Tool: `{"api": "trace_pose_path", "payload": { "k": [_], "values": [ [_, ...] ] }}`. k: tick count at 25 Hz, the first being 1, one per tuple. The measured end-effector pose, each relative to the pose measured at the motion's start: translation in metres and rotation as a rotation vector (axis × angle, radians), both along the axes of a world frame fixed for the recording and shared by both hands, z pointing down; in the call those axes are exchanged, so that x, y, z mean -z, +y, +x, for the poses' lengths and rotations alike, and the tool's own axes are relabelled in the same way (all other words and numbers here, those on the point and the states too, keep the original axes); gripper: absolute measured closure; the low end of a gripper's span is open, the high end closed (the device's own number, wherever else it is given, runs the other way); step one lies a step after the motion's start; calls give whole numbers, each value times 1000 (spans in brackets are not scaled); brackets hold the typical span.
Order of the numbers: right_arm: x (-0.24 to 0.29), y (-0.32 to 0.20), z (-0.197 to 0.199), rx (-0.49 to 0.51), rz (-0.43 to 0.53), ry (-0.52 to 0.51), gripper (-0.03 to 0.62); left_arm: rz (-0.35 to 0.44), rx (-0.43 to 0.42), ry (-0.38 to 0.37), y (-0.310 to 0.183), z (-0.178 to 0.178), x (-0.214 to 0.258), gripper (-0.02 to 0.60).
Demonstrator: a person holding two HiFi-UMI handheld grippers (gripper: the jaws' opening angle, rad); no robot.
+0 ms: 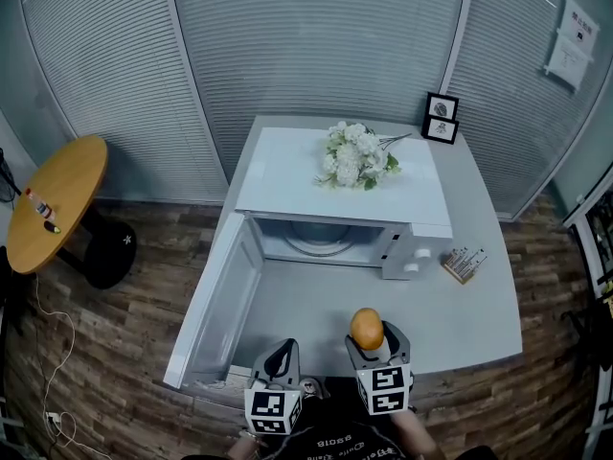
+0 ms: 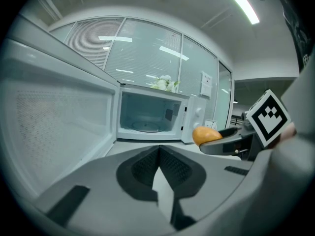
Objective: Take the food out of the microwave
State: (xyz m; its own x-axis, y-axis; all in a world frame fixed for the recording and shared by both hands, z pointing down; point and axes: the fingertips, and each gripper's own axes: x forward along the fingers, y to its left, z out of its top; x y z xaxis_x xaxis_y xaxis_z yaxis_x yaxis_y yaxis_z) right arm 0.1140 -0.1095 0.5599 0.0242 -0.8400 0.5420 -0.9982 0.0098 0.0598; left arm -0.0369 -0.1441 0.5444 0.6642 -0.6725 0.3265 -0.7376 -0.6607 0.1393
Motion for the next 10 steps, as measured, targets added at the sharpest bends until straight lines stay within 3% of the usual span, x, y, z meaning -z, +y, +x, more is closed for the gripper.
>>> {"api": "trace_pose_path", "payload": {
  "k": [10],
  "values": [
    [-3, -5, 2, -5, -3, 6, 264, -3, -5, -3, -7, 2, -2, 575]
  ]
}}
